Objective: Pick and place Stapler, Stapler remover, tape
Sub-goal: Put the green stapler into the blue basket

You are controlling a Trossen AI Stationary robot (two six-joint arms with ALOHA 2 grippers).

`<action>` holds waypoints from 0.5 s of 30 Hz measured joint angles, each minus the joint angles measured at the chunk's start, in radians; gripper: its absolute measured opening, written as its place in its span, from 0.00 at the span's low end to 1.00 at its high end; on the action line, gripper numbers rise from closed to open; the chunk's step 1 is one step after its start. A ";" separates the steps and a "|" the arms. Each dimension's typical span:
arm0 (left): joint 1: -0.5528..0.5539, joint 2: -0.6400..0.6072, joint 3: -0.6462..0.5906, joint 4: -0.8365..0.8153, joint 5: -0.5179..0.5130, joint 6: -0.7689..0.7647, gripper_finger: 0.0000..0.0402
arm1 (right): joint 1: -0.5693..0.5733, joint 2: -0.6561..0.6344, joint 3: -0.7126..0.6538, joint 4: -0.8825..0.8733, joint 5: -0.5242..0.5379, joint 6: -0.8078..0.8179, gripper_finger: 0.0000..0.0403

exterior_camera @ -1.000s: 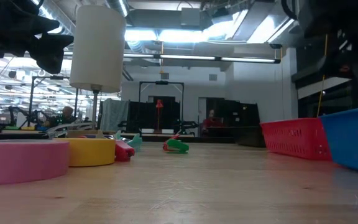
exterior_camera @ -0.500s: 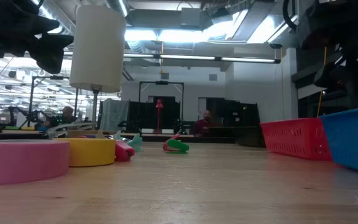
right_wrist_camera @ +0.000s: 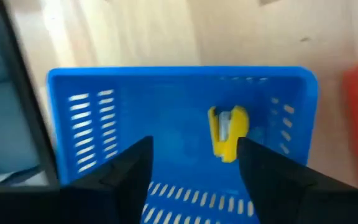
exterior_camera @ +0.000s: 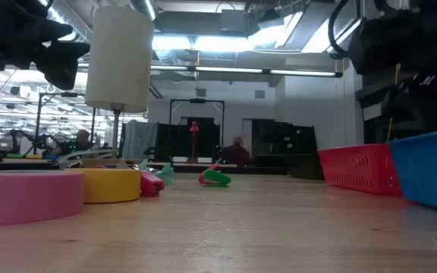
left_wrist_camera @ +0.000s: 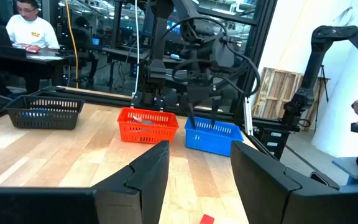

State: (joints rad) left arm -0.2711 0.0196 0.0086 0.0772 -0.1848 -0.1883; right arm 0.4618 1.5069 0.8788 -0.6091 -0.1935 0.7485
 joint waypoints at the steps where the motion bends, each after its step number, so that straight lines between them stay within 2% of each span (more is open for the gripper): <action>1: 0.000 0.000 0.000 0.000 0.000 0.000 0.42 | -0.011 -0.003 0.006 -0.009 -0.019 -0.011 0.60; 5: 0.000 0.000 0.000 0.000 0.000 0.000 0.42 | -0.048 -0.017 0.061 -0.074 -0.028 -0.104 0.61; 9: 0.000 0.000 0.000 0.000 0.000 0.000 0.42 | -0.076 -0.036 0.155 -0.158 -0.004 -0.237 0.58; 15: 0.000 0.000 0.000 0.000 0.000 0.000 0.42 | -0.119 -0.052 0.286 -0.195 0.191 -0.526 0.53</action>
State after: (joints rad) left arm -0.2710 0.0196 0.0086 0.0772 -0.1848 -0.1883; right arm 0.3428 1.4553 1.1649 -0.8037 -0.0029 0.2227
